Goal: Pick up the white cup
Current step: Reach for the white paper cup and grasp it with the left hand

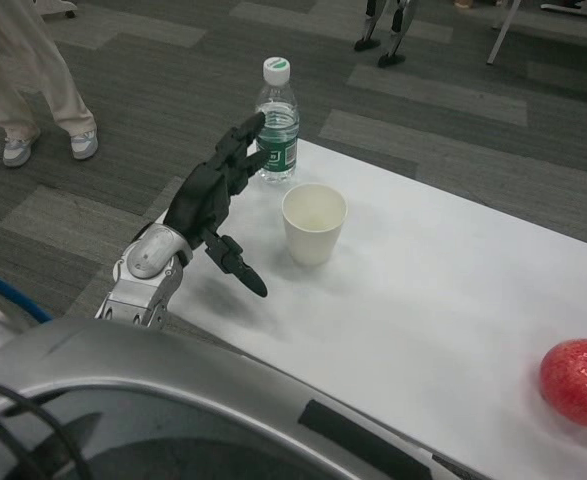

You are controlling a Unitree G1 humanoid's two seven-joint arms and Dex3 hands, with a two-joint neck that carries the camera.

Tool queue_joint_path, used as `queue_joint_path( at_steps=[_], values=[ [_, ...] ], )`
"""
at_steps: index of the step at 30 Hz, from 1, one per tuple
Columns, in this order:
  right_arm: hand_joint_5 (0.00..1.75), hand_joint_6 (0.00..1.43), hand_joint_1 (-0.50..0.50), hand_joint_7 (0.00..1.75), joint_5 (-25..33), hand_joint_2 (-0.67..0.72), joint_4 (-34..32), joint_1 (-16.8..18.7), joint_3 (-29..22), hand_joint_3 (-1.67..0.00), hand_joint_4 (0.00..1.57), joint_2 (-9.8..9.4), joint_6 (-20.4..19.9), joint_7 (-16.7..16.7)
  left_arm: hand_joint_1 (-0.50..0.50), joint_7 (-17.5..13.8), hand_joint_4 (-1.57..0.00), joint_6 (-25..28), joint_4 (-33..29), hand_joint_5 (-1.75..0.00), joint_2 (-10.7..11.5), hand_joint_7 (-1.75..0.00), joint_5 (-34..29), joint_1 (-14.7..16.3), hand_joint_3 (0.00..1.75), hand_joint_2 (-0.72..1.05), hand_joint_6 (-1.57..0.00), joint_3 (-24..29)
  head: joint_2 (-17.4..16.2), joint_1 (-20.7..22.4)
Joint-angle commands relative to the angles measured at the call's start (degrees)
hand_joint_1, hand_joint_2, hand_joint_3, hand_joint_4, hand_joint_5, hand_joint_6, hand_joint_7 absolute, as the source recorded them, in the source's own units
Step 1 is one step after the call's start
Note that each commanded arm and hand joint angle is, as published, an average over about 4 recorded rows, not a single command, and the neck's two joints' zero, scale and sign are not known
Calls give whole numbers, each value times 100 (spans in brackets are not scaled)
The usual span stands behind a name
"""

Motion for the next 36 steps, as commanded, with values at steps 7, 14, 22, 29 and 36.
queue_joint_path(
  at_steps=[7, 14, 22, 29, 36],
  values=[
    [19, 0, -33, 70, 44, -16, -31, 143, 12, -127, 0, 28, -18, -24, -50, -64, 0, 227, 446, -49, -6, -21, 789, -409, 9, -19, 0, -7, 1, -55],
    [19, 0, -33, 63, 53, -15, -84, 226, -41, -127, 0, 61, -25, -15, -50, -238, 0, 1097, 380, -56, -39, -21, 1352, -653, 9, -10, 0, -82, 3, -122],
    [19, 0, -33, 65, 53, -15, -84, 257, -50, -123, 0, 83, -25, -11, -50, -414, 0, 1817, 185, -62, -50, -21, 1602, -890, 9, -2, 0, -205, -3, -160],
    [19, 0, -33, 63, 53, -16, -84, 263, -50, -127, 0, 90, -31, -4, -50, -458, 0, 1866, 413, -62, -48, -21, 1653, -1255, 9, -2, 0, -280, -12, -250],
    [19, 0, -33, 63, 53, -16, -95, 285, -50, -127, 0, 121, -33, 3, -50, -458, 0, 1844, 721, -62, -48, -21, 1650, -1514, 9, 1, 0, -418, -16, -314]
  ],
)
